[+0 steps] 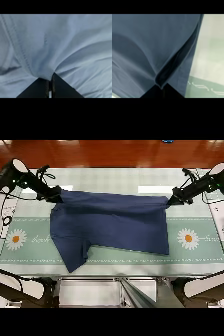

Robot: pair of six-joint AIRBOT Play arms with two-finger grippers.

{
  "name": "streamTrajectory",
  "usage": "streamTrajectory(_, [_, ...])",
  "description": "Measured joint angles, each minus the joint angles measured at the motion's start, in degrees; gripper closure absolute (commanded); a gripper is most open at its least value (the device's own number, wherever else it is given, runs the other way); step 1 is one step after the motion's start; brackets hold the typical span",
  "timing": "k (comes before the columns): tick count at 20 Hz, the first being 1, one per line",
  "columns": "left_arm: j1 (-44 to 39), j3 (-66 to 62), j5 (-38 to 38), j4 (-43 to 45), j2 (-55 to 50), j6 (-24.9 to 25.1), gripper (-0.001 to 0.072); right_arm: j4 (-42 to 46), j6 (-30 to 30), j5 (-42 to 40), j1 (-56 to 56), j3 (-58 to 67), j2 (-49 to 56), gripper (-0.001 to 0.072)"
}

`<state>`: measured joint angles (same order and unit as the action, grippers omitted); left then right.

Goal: Fold the shirts.

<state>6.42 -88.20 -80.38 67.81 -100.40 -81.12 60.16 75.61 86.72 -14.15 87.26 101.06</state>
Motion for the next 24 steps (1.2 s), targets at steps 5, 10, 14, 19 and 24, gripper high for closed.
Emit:
streamTrajectory(5, [0.1, 2.1, -0.8, -0.3, -0.1, 1.3, 0.0682, 0.3, -0.1, 0.3, 0.0, -1.9, 0.0, 0.0675])
streamTrajectory(10, [1.4, 2.6, -1.1, -0.3, -0.1, 2.2, 0.0655, 0.1, -0.2, 0.2, 0.0, -2.3, 0.0, 0.0599])
streamTrajectory(14, [2.1, 2.6, -2.1, -0.2, 0.0, 1.2, 0.0196, 0.0, 1.0, -1.1, -0.2, -2.6, -0.1, 0.0302])
streamTrajectory(19, [5.2, 5.9, -5.3, 0.4, 3.7, -0.2, 0.0197, 0.0, 1.7, -2.0, -4.4, -6.2, -5.2, 0.0303])
streamTrajectory(24, [15.5, 25.6, 0.3, -0.4, 16.5, -0.3, 0.0197, -7.3, -3.6, -10.6, -10.3, -29.1, -20.9, 0.0303])
